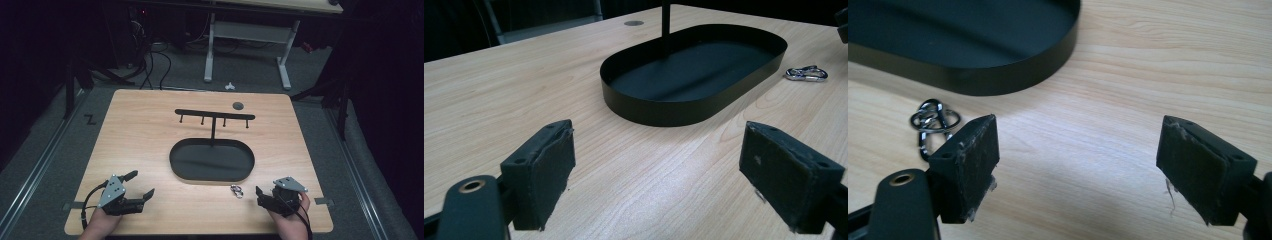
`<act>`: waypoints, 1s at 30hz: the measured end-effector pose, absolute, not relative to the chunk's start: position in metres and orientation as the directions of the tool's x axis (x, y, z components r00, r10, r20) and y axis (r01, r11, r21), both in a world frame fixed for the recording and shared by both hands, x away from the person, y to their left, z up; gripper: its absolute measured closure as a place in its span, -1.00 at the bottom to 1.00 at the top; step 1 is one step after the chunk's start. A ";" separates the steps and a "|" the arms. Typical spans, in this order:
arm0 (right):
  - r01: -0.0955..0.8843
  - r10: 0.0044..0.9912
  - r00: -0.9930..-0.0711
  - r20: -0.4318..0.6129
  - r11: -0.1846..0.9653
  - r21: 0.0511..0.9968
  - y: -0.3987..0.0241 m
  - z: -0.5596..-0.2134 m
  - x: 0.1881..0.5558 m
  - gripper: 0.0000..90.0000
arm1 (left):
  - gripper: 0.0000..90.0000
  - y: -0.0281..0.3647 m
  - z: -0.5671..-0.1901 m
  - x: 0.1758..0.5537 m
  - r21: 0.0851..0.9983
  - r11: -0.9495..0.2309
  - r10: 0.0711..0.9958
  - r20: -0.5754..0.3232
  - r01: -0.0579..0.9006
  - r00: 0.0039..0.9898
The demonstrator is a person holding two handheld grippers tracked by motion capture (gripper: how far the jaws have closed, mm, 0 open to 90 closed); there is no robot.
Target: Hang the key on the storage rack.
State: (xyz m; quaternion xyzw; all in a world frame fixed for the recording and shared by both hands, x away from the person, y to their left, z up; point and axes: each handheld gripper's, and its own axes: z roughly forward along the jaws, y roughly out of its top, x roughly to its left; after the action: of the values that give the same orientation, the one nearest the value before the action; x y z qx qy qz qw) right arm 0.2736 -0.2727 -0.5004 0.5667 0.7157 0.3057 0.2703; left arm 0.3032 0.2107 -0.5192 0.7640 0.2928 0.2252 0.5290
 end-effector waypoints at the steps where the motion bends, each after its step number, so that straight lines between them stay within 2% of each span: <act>1: 0.646 0.977 -0.212 -0.040 0.171 0.744 -0.273 -0.500 0.274 -0.61 | -0.66 0.211 -0.519 0.303 0.940 -0.269 0.686 0.035 0.208 0.727; 4: 0.647 0.965 -0.253 -0.064 0.218 0.731 -0.267 -0.499 0.274 -0.64 | -0.66 0.211 -0.519 0.303 0.943 -0.262 0.688 0.033 0.206 0.725; 10: 0.645 0.959 -0.275 -0.068 0.236 0.727 -0.262 -0.498 0.273 -0.63 | -0.66 0.215 -0.518 0.302 0.958 -0.219 0.703 0.025 0.183 0.710; 13: 0.651 0.966 -0.254 -0.039 0.201 0.732 -0.264 -0.495 0.273 -0.48 | -0.66 0.217 -0.517 0.302 0.964 -0.197 0.713 0.017 0.177 0.701; 16: 0.658 0.969 -0.245 -0.029 0.188 0.729 -0.265 -0.494 0.273 -0.47 | -0.67 0.218 -0.517 0.302 0.965 -0.188 0.717 0.008 0.182 0.697; 20: 0.670 0.963 -0.269 -0.012 0.196 0.716 -0.266 -0.492 0.274 -0.46 | -0.66 0.217 -0.517 0.303 0.961 -0.198 0.715 0.007 0.193 0.699; 24: 0.684 0.957 -0.291 -0.008 0.214 0.698 -0.267 -0.492 0.273 -0.49 | -0.66 0.212 -0.518 0.303 0.943 -0.263 0.685 0.035 0.202 0.728; 26: 0.683 0.951 -0.309 0.001 0.221 0.696 -0.265 -0.491 0.274 -0.44 | -0.66 0.210 -0.519 0.302 0.939 -0.284 0.670 0.051 0.193 0.741; 30: 0.678 0.944 -0.329 0.002 0.235 0.696 -0.261 -0.489 0.277 -0.44 | -0.66 0.211 -0.519 0.302 0.938 -0.281 0.679 0.046 0.201 0.733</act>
State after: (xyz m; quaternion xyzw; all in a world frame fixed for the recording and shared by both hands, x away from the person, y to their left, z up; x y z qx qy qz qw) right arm 0.2766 -0.2613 -0.4887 0.5369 0.7554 0.3066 0.2169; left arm 0.3024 0.2106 -0.5187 0.7675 0.2868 0.2268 0.5266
